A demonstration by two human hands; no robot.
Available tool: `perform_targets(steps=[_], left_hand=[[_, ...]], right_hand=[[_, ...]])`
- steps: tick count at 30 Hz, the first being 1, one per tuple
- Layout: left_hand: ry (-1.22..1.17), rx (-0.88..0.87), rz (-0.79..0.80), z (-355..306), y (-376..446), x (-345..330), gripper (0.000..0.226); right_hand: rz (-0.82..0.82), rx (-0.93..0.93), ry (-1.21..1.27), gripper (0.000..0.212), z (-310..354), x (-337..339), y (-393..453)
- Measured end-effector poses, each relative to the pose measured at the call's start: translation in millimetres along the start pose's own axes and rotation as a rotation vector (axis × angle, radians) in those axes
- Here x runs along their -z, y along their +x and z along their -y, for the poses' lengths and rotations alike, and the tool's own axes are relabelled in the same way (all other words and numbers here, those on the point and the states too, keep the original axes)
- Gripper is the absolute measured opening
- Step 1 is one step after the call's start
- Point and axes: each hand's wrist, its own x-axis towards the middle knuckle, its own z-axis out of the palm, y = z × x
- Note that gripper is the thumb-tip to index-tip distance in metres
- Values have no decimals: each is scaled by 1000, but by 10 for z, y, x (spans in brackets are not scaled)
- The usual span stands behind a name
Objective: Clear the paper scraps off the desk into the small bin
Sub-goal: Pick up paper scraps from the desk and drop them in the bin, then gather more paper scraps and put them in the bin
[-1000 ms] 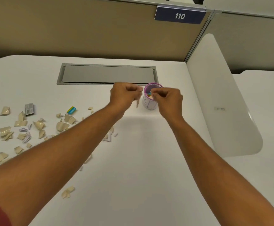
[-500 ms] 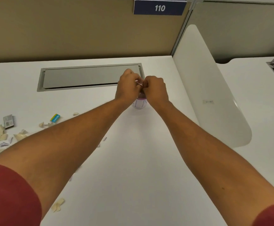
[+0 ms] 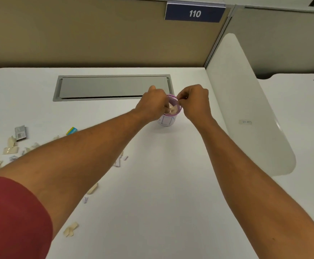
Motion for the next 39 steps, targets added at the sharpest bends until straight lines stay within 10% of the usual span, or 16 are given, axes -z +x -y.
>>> perform_targets(steps=[7,13,19,26,33,39], left_hand=[[-194,-40,-39,240,-450,295,23],[-218,140,-76,1214,-1583,428,25],[-122,528,108,1875,-2728,289,101],[-15,668,219,2301,-3439,64,147],[-79,382,110,2063,-3557,-282,108],[-280,282,-108,2043,-3676,-210,88]], right_hand=[[-47,94,176,15,129,-36,-455],[409,167,205,35,298,-667,-1082],[741,197,-170,115,498,-1281,-1327],[729,182,-97,113,760,-1648,-1495],[760,321,-6,73,1081,-1881,-1988],[612,368,-62,86,969,-1705,-2026]])
